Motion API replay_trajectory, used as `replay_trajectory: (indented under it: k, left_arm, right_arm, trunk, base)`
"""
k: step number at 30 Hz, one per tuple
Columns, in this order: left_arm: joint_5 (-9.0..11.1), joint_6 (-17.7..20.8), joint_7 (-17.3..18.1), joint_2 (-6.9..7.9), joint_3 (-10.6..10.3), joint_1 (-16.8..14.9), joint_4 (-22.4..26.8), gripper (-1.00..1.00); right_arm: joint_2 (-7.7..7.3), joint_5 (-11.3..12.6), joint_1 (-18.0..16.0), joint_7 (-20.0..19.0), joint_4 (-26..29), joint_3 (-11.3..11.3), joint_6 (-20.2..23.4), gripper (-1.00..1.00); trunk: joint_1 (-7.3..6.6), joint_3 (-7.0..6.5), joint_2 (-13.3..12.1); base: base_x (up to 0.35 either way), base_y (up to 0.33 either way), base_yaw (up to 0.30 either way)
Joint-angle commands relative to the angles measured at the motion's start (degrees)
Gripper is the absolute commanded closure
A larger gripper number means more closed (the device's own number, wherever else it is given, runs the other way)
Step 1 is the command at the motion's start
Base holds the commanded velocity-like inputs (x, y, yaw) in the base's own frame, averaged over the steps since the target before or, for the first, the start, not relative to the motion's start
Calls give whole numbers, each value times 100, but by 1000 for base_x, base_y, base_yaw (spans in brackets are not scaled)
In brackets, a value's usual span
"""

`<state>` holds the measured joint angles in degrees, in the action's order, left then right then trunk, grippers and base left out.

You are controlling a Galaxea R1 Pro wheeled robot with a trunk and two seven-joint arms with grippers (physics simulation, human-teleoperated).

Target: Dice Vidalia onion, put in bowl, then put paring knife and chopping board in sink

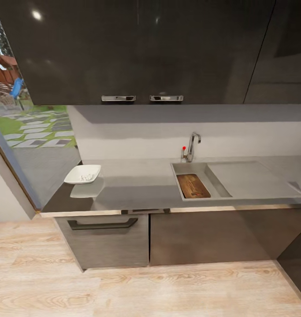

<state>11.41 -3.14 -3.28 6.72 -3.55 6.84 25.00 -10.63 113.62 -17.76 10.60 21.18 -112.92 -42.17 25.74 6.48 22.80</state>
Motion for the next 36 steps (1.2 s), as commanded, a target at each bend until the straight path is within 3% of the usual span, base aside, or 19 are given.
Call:
replay_trajectory:
  k: [1, 4, 5, 8, 11, 12, 14, 16, 17, 22, 30, 36]
  left_arm:
    - [49, 5, -33, -18, -40, 1, -156, -100]
    - [53, 38, -45, -59, -40, 1, -455, -100]
    - [55, 49, -55, -92, -40, 1, -595, -100]
    - [63, 59, -65, -133, -47, 1, -967, -100]
    - [74, 59, -61, -141, -44, 1, -1319, -100]
    - [80, 59, -63, -142, -38, 1, -1425, -100]
    - [108, 53, -75, -123, -4, 1, -1598, -100]
    - [231, 50, -82, -113, 117, 1, -1654, -100]
    - [303, 44, -80, -118, 181, 1, -1671, -100]
    - [354, -13, -64, -124, 225, 1, -1686, -100]
    - [357, -66, -55, -89, 202, 1, -1716, -100]
    - [361, -66, -50, -93, 205, 1, -1793, -100]
  right_arm:
    - [-22, -15, 259, 56, 15, -51, 74, -100]
    - [-45, -15, 707, 60, 11, -54, 448, -100]
    - [-49, -15, 858, 49, 10, -54, 840, -100]
    - [-42, -13, 993, 18, 7, -52, 1906, -100]
    - [-31, 135, 1020, 20, -9, -32, 2440, -100]
    - [-24, 286, 1023, 21, -28, -28, 2565, -100]
    - [-26, 859, 1027, 14, -181, -22, 2890, -100]
    - [-39, 1450, 1028, -44, -494, -24, 3241, -100]
    - [-27, 1602, 1029, -68, -594, -26, 3366, -100]
    - [5, 1748, 1029, -42, -722, -22, 3503, -100]
    - [65, 1739, 1029, -62, -742, -28, 3463, -100]
    - [72, 1723, 1034, -83, -747, -13, 2681, -100]
  trunk:
    - [5, 10, 12]
    - [5, 9, 12]
    - [5, 9, 12]
    - [5, 9, 12]
    - [5, 9, 12]
    - [5, 9, 12]
    - [5, 9, 12]
    - [5, 9, 12]
    - [5, 9, 12]
    - [5, 9, 12]
    - [5, 9, 12]
    - [5, 9, 12]
  base:
    - [0, 0, 0]
    - [0, 0, 0]
    - [0, 0, 0]
    - [0, 0, 0]
    - [0, 0, 0]
    - [0, 0, 0]
    - [0, 0, 0]
    - [0, 0, 0]
    - [0, 0, 0]
    - [0, 0, 0]
    - [0, 0, 0]
    - [0, 0, 0]
